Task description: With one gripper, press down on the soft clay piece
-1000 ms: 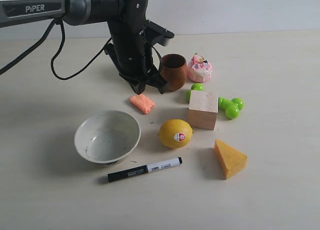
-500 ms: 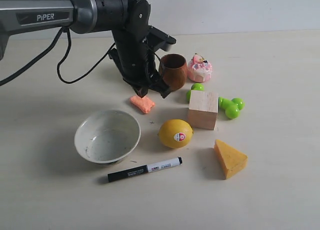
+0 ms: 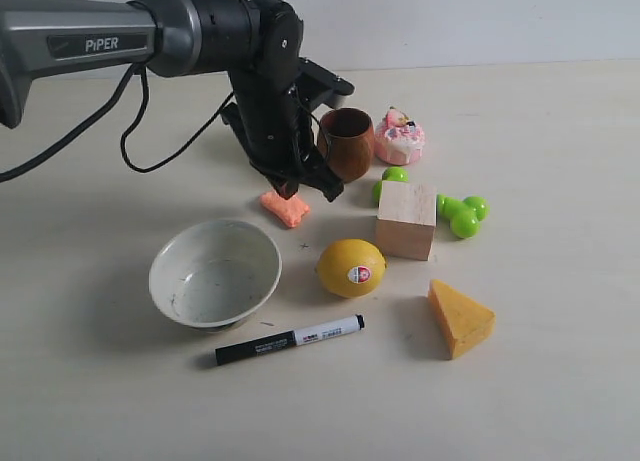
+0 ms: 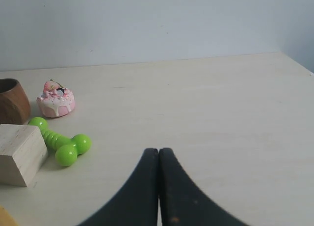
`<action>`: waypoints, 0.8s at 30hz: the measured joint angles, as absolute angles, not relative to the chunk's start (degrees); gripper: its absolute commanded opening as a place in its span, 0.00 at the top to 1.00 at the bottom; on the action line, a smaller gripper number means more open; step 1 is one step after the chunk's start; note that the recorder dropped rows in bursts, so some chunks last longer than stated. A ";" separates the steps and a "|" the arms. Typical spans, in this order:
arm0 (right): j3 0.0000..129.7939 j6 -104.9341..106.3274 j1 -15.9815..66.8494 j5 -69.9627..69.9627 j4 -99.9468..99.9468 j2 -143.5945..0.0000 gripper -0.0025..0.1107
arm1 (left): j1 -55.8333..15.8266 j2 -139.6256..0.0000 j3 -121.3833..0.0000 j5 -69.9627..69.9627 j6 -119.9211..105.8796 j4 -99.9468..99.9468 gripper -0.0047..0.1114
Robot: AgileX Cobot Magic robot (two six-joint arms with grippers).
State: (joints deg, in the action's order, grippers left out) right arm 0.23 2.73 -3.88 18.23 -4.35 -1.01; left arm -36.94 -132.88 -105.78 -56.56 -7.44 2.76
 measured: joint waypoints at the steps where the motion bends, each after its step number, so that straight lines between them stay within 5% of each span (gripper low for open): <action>1: 0.23 2.73 -3.88 18.23 -4.35 -1.01 0.98 | -36.94 -133.05 -105.78 -56.56 -7.44 2.76 0.96; 24: 0.23 2.73 -3.88 18.23 -4.35 -1.01 0.98 | -36.62 -134.59 -105.88 -54.42 -7.44 2.54 0.96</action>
